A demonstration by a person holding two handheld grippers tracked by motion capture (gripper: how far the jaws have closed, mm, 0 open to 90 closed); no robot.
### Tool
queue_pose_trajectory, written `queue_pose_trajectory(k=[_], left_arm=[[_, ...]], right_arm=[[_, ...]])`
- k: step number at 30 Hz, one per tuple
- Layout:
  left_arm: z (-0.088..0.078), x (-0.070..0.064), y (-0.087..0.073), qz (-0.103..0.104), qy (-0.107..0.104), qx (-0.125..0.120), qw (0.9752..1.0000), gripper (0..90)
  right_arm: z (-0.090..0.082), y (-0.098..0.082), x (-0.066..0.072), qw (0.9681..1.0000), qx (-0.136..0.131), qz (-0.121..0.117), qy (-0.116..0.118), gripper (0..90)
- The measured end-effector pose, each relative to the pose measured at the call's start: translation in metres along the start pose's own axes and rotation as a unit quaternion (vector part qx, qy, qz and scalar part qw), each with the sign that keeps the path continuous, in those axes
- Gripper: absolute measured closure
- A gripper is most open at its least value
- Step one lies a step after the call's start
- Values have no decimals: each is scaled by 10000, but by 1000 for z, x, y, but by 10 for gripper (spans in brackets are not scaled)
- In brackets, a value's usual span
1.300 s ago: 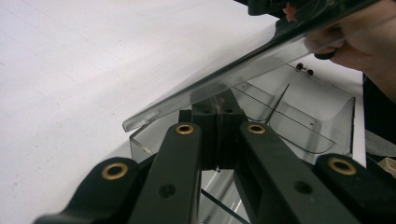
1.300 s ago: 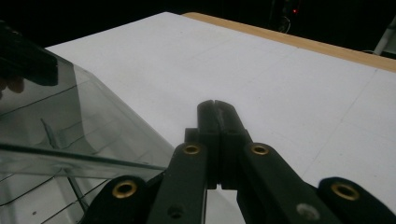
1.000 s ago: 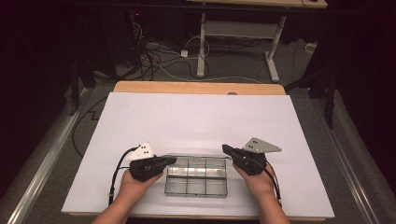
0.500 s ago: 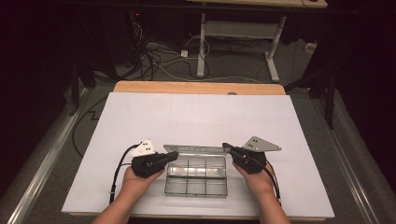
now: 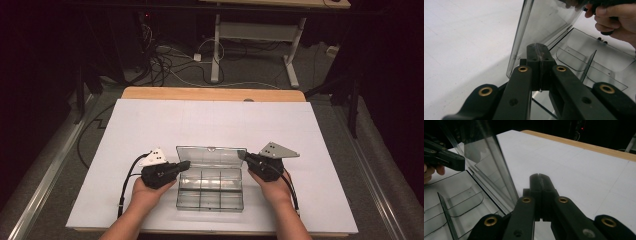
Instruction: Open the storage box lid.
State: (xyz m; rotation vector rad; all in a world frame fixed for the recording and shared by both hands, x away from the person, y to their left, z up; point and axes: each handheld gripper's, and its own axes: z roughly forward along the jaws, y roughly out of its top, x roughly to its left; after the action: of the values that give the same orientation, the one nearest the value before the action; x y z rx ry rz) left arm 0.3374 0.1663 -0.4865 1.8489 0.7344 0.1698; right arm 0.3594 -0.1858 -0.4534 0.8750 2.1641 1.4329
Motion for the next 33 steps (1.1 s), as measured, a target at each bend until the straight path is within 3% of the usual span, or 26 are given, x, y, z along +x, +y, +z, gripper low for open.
queue_pose_trajectory(k=[23,26,29,33], left_arm=[[0,3,-1,-140,44,-42,9999,874],[-9,3,-3,-69,102,-125,9998,874],[-19,6,-7,-127,196,-217,9995,874],[-28,13,-9,-239,522,-305,9979,873]], right_arm=[[7,0,-8,9999,-55,105,-10,900],[8,0,-9,9999,-54,110,-16,900],[9,0,-9,9999,-52,129,-11,900],[9,0,-9,9999,-53,119,-15,900]])
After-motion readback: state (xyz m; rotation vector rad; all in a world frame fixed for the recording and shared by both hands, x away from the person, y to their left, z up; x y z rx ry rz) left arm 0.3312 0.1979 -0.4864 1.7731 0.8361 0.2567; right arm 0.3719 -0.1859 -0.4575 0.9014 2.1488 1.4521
